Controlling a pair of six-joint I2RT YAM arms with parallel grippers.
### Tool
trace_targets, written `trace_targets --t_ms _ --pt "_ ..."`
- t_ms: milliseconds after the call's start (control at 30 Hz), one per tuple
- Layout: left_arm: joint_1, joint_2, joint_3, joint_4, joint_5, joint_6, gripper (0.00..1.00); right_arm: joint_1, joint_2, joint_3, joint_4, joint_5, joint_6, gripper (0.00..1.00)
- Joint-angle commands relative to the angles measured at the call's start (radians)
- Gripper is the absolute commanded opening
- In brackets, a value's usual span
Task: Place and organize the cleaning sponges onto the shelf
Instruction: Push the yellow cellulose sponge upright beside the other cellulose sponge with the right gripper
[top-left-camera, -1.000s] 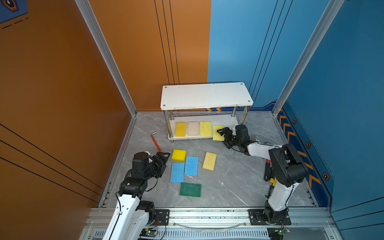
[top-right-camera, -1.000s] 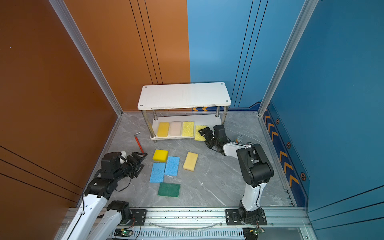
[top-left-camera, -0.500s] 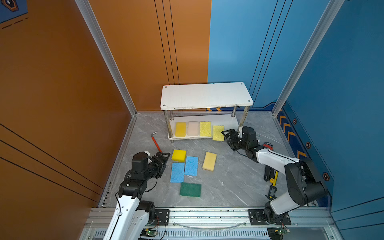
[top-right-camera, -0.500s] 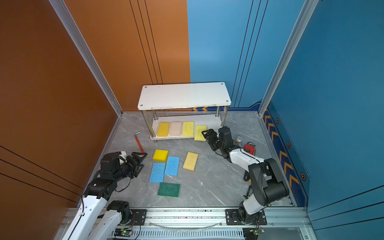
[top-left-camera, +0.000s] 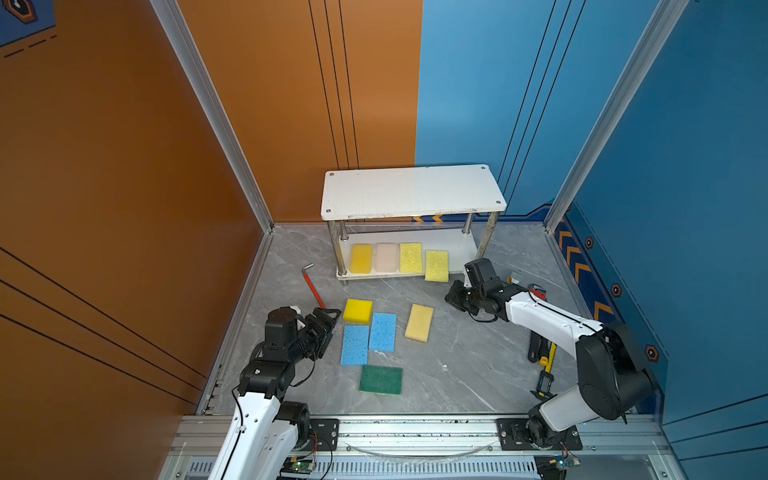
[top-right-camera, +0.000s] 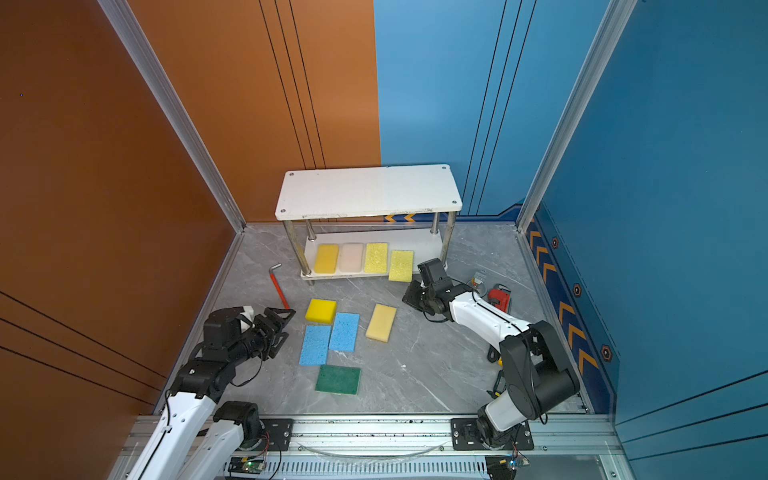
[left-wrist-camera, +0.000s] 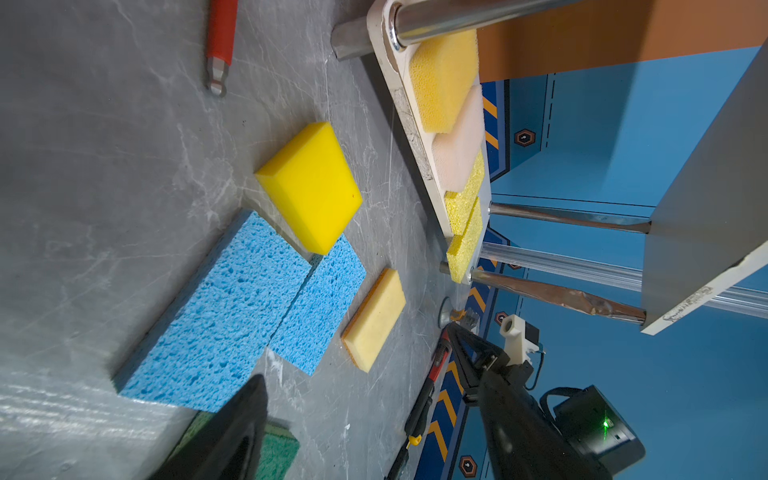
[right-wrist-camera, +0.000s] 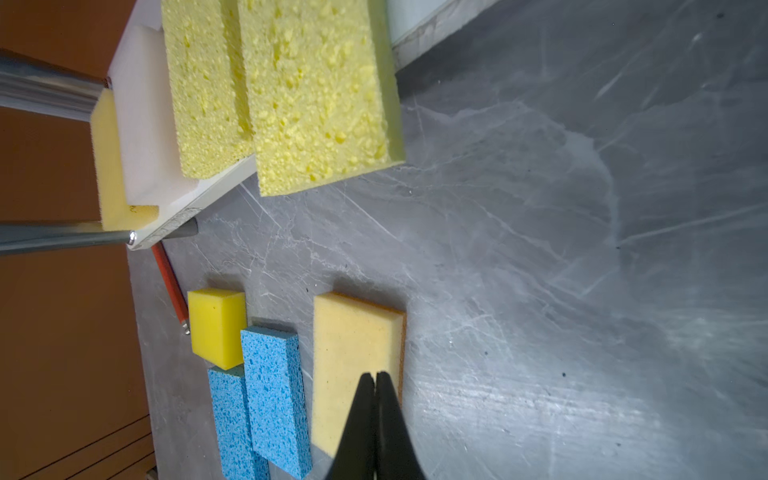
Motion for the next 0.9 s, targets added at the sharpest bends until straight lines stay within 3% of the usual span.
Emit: trace_targets --t_ms 0,333,867 --pt "0.009 -0.017 -0.011 -0.031 0.024 0.026 0.8 0.027 0.067 0.103 -0.113 0.032 -0.125 0.0" --pt "0.021 -0.044 -0.022 -0.052 0.028 0.027 0.81 -0.021 0.232 0.216 -0.135 -0.01 -0.152 0.0" --pt "0.079 -0.036 -0.016 -0.051 0.051 0.026 0.81 -0.074 0.32 0.328 -0.148 -0.053 -0.175 0.0"
